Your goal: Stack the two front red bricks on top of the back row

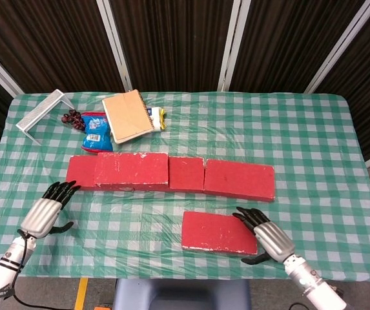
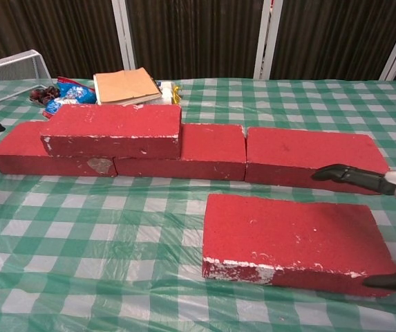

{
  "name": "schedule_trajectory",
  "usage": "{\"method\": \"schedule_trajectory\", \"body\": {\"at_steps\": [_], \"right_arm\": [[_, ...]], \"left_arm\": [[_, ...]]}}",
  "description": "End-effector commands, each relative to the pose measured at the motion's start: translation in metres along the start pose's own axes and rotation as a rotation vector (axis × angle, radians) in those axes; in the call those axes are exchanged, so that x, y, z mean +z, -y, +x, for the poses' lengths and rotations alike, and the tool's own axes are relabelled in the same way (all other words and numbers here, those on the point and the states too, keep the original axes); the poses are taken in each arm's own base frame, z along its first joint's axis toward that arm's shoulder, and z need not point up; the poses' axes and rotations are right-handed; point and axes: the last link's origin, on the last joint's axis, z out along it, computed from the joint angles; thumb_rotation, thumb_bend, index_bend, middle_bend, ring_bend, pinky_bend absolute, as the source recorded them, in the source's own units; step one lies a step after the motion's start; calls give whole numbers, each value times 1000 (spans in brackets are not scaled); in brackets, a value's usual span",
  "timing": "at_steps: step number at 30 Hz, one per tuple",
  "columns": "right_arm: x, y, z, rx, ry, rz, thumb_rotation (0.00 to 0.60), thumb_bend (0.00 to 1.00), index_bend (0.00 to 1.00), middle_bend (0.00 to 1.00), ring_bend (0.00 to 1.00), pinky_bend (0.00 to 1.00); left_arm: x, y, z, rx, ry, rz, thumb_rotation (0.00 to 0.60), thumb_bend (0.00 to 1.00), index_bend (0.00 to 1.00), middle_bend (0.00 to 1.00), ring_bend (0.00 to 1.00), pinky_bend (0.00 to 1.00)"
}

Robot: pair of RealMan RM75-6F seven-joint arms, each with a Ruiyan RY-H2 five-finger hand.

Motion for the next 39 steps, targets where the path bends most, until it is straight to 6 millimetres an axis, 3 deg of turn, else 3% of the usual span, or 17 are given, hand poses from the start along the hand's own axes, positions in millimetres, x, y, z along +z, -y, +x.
{"method": "schedule_trajectory", "body": {"at_steps": [1,6,13,16,19,26,31,39], "right_arm": [[20,8,-8,19,17,18,600,85,0,0,0,0],[38,13,-17,14,38,8,600,85,0,0,0,0],[45,13,-21,12,54,-5,600,85,0,0,0,4],[47,14,-23,-1,71,-8,600,85,13,0,0,137],[48,15,-24,-34,70,-19,600,84,161,26,0,291],[50,17,-25,-46,60,-39,600,87,334,186,106,390],[50,19,-21,-30,28,-40,600,138,481,314,251,474],[47,25,3,-61,-60,14,600,185,535,338,288,479]], "left_arm": [[-3,0,-3,-13,-3,-3,600,250,0,0,0,20],[-5,2,-5,-29,-11,-2,600,252,0,0,0,21],[-4,5,-6,-31,-16,7,600,257,0,0,0,21],[-4,5,-5,-43,-20,2,600,256,0,0,0,21],[-3,6,-4,-48,-30,-1,600,255,0,0,0,21],[-2,9,-4,-54,-23,1,600,256,0,0,0,21],[-2,10,-5,-53,-12,6,600,256,0,0,0,21],[-3,10,-3,-52,-19,14,600,259,0,0,0,21]]}}
